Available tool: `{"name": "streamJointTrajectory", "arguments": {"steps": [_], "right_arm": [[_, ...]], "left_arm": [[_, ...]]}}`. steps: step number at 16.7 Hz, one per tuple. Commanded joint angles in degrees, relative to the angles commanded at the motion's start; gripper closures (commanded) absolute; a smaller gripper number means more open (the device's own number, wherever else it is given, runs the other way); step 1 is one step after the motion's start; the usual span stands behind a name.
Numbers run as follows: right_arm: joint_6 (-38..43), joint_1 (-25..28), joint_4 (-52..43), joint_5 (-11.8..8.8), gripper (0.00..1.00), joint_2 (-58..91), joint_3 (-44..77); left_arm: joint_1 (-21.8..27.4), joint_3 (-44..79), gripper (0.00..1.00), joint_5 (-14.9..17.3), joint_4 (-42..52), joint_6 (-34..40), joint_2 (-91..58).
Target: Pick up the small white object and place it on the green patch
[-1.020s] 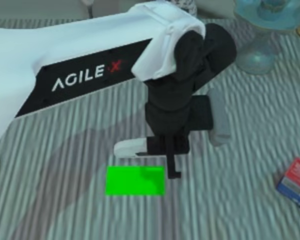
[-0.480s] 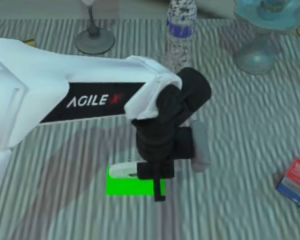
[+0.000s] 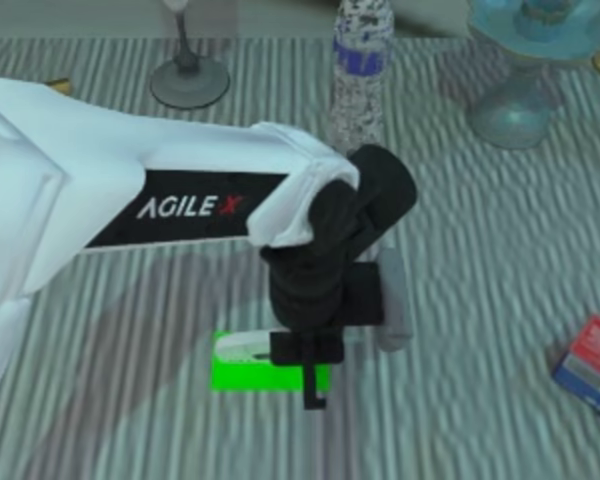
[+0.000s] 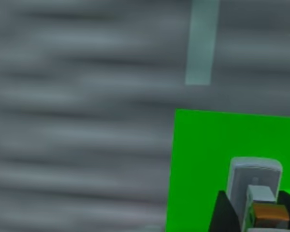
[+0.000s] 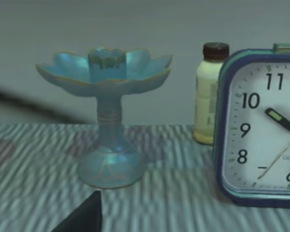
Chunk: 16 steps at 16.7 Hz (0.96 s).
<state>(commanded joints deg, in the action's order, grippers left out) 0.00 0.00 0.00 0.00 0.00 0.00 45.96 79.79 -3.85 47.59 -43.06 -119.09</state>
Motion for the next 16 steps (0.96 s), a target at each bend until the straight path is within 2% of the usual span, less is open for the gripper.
{"name": "streamJointTrajectory", "arguments": {"steps": [10,16], "right_arm": [[0.0,0.0,0.0,0.0,0.00,0.0,0.0],[0.0,0.0,0.0,0.0,0.00,0.0,0.0]], "left_arm": [[0.0,0.0,0.02,0.0,0.0,0.0,0.0],[0.0,0.0,0.00,0.0,0.0,0.0,0.0]]}}
